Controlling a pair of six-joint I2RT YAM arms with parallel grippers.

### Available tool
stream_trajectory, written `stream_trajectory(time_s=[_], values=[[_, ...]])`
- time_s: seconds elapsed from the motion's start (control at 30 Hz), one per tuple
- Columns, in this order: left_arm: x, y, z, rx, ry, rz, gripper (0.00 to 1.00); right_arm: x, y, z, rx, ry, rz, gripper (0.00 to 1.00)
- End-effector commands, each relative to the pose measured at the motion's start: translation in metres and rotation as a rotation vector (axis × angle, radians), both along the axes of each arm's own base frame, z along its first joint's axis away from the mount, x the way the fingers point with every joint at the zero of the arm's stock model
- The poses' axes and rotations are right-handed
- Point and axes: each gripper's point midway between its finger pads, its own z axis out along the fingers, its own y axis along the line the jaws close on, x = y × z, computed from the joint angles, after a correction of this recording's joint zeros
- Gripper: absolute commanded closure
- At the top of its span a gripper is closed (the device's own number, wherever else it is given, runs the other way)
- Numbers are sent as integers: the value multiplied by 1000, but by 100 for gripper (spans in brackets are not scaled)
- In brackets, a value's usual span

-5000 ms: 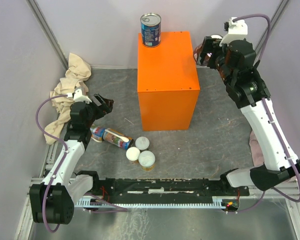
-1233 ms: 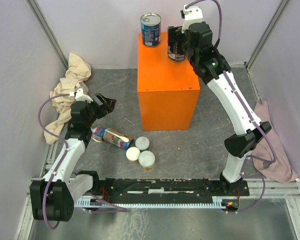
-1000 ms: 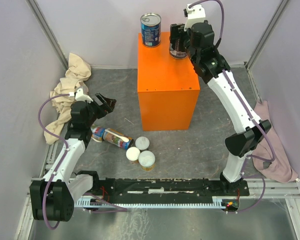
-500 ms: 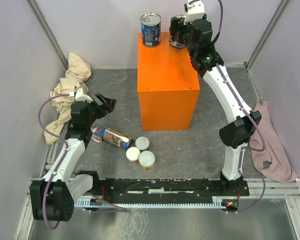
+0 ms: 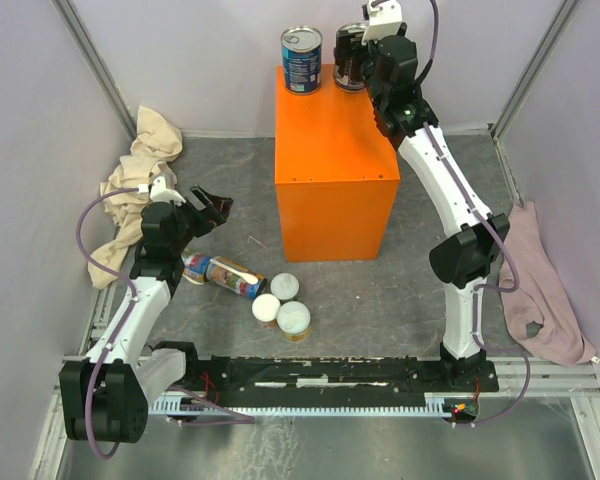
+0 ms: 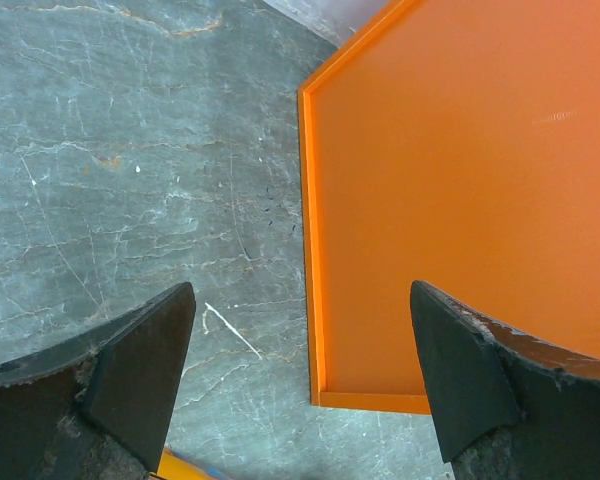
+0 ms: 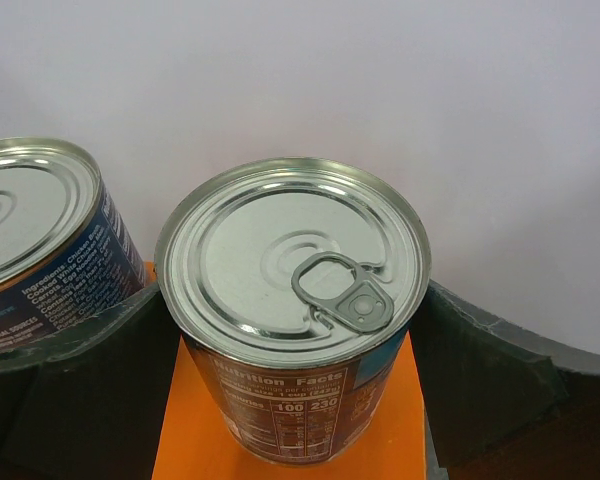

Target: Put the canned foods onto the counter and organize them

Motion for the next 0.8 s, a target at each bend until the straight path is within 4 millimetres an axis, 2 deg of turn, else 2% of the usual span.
stream_trajectory(time_s=[0.0, 0.1, 0.23, 0.27, 0.3, 0.47, 0.77], values=[[4, -2, 21, -32, -68, -8, 6, 14, 6, -27, -13, 59, 18, 30], [4, -2, 21, -29, -69, -7, 6, 17, 8, -31, -7, 64, 19, 26], [5, 0, 21, -20, -68, -2, 6, 14, 6, -26, 11, 51, 16, 9], [5, 0, 21, -19, -67, -1, 6, 13, 5, -24, 13, 46, 16, 2], [5, 0, 21, -18, -66, -1, 6, 11, 5, -21, 16, 39, 18, 0], [6, 0, 20, -18, -62, 0, 6, 1, 1, -5, 27, 17, 20, 1], [6, 1, 20, -10, -64, 6, 6, -18, -4, 11, 46, 6, 34, 1]])
